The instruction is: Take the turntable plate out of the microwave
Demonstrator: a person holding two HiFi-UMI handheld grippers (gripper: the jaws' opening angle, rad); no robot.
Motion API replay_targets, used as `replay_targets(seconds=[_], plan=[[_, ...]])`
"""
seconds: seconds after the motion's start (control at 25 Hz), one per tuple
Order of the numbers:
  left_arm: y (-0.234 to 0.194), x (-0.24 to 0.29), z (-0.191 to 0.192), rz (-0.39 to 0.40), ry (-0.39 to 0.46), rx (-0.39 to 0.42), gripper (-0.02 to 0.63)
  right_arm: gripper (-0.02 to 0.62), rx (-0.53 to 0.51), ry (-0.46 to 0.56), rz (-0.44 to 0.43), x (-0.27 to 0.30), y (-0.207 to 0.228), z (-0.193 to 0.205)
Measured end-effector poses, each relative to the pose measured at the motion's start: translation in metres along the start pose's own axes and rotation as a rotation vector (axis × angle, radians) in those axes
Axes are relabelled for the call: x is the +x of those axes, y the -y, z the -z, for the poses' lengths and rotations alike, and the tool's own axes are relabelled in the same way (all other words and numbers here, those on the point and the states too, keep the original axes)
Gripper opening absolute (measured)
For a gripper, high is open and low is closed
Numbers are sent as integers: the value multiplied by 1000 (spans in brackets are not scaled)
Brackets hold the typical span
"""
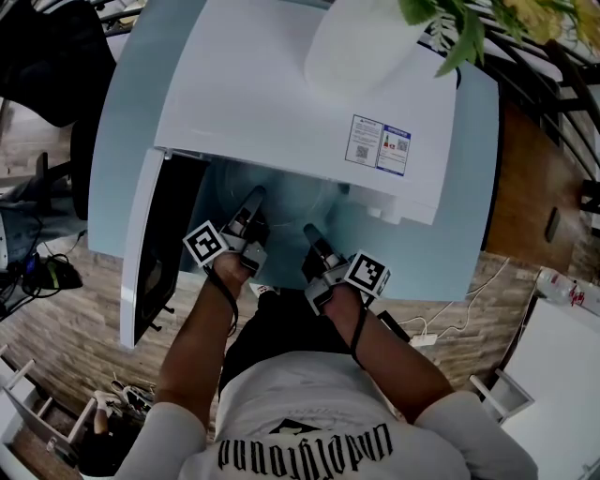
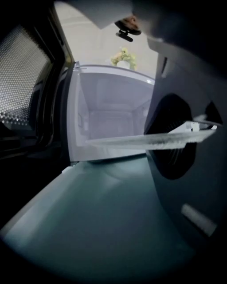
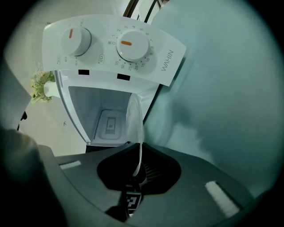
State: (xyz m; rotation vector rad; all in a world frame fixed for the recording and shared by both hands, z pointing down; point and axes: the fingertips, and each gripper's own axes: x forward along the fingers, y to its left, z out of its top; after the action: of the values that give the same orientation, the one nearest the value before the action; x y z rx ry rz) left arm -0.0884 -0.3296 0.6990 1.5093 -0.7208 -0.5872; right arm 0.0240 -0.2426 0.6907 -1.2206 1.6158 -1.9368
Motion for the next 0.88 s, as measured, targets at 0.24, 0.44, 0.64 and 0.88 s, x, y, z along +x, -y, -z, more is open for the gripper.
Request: replay_targets(seconds=[0.24, 0.44, 0.64, 0.88], plan=[[1, -8, 2, 23, 19, -22, 78, 17, 3, -7, -25, -1, -5, 4], [3, -17, 7, 34, 31, -34, 77, 17, -19, -17, -6, -8, -3, 9], [12, -28, 13, 45, 39, -40, 77, 17, -31, -19, -34, -17, -8, 18], [23, -46, 21, 57, 47, -50, 76, 18, -49, -4, -60, -32, -18, 32]])
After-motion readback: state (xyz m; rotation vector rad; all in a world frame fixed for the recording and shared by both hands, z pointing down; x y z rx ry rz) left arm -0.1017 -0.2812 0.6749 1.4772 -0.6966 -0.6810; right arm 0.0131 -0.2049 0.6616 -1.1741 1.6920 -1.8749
